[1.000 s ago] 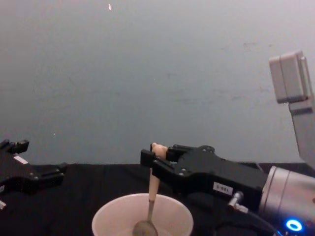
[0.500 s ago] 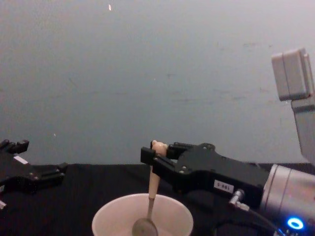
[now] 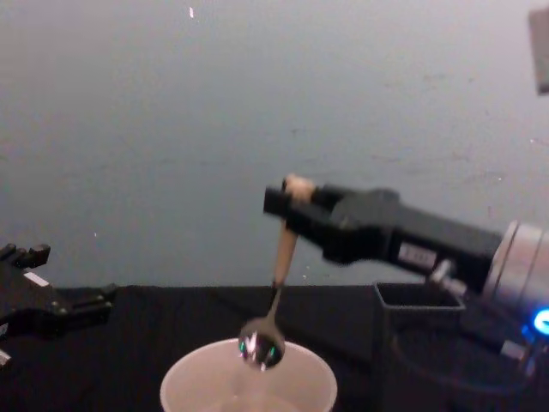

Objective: Pick up the stirring spoon with one hand, stir inside the cup, then place it back in its original position.

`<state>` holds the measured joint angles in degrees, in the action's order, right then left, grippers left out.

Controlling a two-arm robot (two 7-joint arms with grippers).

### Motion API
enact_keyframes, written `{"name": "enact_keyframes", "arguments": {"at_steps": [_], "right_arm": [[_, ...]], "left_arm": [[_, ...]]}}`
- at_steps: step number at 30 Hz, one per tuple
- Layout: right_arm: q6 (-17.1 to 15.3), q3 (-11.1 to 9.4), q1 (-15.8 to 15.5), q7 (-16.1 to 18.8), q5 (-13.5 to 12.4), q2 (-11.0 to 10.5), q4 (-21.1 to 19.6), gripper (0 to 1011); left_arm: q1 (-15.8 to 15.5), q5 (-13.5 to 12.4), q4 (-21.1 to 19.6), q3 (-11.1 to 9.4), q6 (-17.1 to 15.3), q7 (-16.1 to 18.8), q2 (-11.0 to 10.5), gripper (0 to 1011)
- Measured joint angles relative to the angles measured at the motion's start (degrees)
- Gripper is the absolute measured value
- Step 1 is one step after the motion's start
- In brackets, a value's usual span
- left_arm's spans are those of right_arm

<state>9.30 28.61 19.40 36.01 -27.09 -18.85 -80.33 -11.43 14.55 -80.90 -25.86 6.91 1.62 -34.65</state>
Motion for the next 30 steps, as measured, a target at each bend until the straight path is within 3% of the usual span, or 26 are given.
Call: {"name": "enact_keyframes", "arguments": {"at_steps": [9,17,30], "right_arm": [[-2.0,-3.1,-1.4,-2.5,-2.9,-2.7,-6.9,207],[-2.4,-7.0,-3.8,-5.5,-4.6,-5.9,-12.6,207],[-3.1,-11.2,-8.4,-8.3,-4.3,-10.2,-17.3,207]], "left_arm": [[0.0,0.0,0.0,0.0,0.0,0.0,0.0,1001],[0.0,0.0,0.0,0.0,0.0,0.0,0.0,1001],[0.0,0.0,0.0,0.0,0.0,0.0,0.0,1002]]}}
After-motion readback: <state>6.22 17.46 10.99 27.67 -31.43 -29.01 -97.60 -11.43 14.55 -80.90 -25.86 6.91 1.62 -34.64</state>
